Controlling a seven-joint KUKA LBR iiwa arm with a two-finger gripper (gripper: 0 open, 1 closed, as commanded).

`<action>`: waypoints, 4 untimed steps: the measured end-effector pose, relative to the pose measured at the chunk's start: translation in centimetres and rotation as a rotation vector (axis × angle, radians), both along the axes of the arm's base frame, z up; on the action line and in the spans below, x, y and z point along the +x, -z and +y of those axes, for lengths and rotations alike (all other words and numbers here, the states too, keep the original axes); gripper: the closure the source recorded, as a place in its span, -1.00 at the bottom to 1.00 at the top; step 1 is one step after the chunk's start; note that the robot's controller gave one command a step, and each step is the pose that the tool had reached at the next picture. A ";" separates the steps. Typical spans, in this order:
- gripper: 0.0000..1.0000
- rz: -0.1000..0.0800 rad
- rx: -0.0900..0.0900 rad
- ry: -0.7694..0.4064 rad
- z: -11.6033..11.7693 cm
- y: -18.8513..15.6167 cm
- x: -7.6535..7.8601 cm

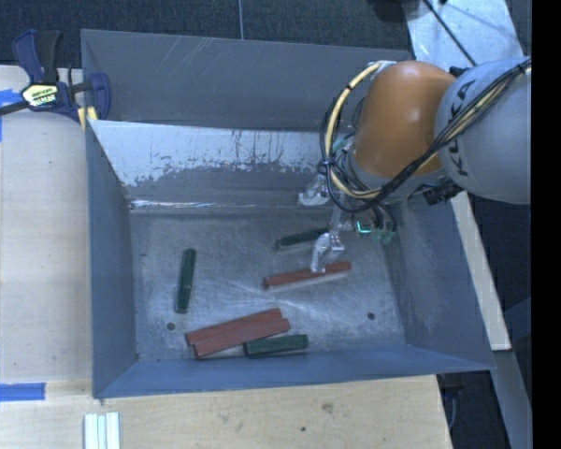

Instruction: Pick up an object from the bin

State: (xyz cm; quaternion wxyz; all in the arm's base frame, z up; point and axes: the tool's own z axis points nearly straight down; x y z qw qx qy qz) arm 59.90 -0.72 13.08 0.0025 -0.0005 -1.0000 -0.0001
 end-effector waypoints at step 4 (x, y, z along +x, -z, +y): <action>1.00 -0.008 0.000 -0.085 -1.2 -6.5 -1.3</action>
Offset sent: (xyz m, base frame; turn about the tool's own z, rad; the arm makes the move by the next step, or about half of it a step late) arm -0.0150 -0.0061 -0.0608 -0.1025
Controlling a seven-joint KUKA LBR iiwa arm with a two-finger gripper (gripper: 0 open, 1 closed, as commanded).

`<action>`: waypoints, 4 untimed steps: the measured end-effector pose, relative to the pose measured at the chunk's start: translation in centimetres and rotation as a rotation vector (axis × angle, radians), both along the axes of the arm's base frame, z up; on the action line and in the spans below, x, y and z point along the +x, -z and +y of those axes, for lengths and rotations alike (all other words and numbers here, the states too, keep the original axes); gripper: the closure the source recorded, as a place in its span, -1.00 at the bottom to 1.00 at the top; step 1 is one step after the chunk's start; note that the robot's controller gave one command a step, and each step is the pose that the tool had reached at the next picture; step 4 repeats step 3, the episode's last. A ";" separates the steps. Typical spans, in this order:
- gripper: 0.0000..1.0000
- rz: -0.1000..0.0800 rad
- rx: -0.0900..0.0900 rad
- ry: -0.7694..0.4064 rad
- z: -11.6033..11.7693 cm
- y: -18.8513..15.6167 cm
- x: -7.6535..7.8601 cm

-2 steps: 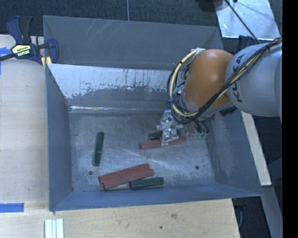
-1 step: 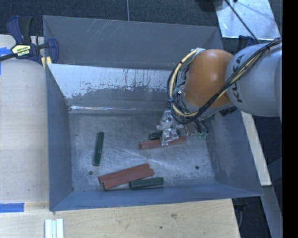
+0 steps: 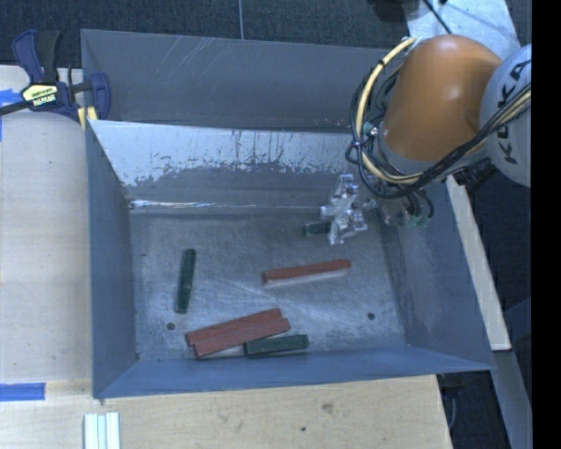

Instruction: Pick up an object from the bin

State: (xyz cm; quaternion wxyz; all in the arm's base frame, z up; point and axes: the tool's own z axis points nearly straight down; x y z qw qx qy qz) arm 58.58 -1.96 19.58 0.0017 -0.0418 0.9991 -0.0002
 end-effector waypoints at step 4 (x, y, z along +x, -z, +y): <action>1.00 -0.005 -0.004 -0.036 -12.0 -8.9 1.8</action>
Offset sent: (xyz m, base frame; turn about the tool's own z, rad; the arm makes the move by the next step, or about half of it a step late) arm 0.0182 0.0100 -0.0772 -0.0997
